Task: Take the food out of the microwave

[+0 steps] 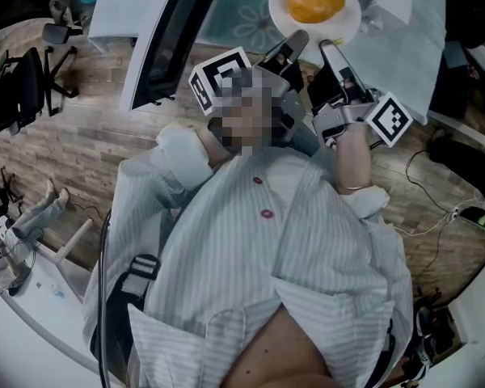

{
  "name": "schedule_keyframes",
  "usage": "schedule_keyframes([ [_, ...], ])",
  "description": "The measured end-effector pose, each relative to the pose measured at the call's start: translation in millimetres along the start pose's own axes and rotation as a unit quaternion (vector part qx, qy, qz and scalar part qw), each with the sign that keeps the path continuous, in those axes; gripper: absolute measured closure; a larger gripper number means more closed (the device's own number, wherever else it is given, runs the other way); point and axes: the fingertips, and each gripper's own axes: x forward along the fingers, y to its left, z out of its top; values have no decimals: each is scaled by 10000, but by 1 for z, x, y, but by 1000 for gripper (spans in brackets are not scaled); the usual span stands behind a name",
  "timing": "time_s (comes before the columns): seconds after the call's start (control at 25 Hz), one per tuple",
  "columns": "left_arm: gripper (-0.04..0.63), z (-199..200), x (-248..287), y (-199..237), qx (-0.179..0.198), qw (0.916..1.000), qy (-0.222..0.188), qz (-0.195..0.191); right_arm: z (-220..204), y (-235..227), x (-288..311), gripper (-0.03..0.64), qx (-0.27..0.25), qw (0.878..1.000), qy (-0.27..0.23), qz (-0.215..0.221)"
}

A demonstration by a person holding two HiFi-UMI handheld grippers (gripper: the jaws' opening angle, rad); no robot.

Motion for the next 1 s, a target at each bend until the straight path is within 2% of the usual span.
schedule_keyframes([
  [0.28,574,3,6,-2,-40,9997,226,-112,5,3,2,577,-161,9998,-128,-79],
  [0.72,574,-3,14,-3,14,9979,631,-136,10,1,-5,575,-143,9991,-369,-178],
  [1.0,574,-3,14,-3,-27,9977,666,-124,10,2,-5,577,-146,9989,-419,-157],
])
